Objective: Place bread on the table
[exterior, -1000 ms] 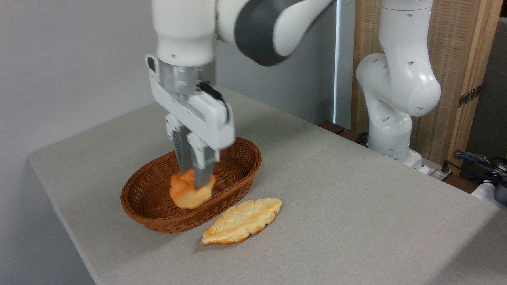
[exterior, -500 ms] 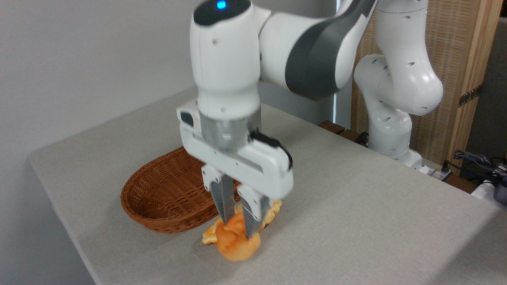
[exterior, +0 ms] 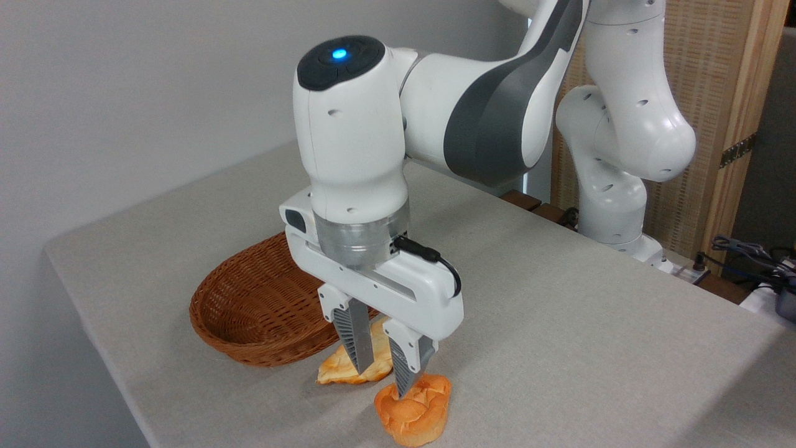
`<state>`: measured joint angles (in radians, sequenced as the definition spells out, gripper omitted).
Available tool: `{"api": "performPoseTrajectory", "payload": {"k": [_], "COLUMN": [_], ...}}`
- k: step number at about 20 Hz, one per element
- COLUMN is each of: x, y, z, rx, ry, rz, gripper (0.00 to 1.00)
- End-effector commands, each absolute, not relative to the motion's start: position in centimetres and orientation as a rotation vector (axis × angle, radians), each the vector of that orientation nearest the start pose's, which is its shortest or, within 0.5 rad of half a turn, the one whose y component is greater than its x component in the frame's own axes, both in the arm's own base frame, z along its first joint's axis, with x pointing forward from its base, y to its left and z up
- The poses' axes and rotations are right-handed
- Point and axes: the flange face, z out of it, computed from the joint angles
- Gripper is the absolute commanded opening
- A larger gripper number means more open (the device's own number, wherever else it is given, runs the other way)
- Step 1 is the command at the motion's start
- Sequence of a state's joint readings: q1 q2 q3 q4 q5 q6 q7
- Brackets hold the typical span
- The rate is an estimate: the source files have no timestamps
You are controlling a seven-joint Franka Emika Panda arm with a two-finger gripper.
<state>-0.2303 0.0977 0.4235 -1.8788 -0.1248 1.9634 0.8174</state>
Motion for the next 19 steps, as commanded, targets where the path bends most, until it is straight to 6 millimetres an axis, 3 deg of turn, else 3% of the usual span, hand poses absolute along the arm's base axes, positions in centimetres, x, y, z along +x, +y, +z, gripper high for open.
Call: {"api": "performPoseTrajectory", "payload": {"k": [1, 3, 5, 7, 12, 15, 19], "x": [57.9, 57.8, 57.9, 58.3, 58.2, 58.2, 58.2], "y": [8.1, 5.0, 2.9, -0.4, -4.8, -6.4, -6.0], "z": [50.3, 52.2, 52.9, 54.1, 56.7, 56.3, 55.9], "rx": [-3.037, -3.007, -2.979, -2.936, -2.928, -2.914, -2.931], "ry": [0.974, 1.059, 1.117, 1.2, 1.217, 1.251, 1.244], "rz": [-0.189, -0.247, -0.259, -0.295, -0.366, -0.351, -0.334], "gripper": [1.0, 1.0, 1.0, 1.0, 1.0, 1.0, 1.0]}}
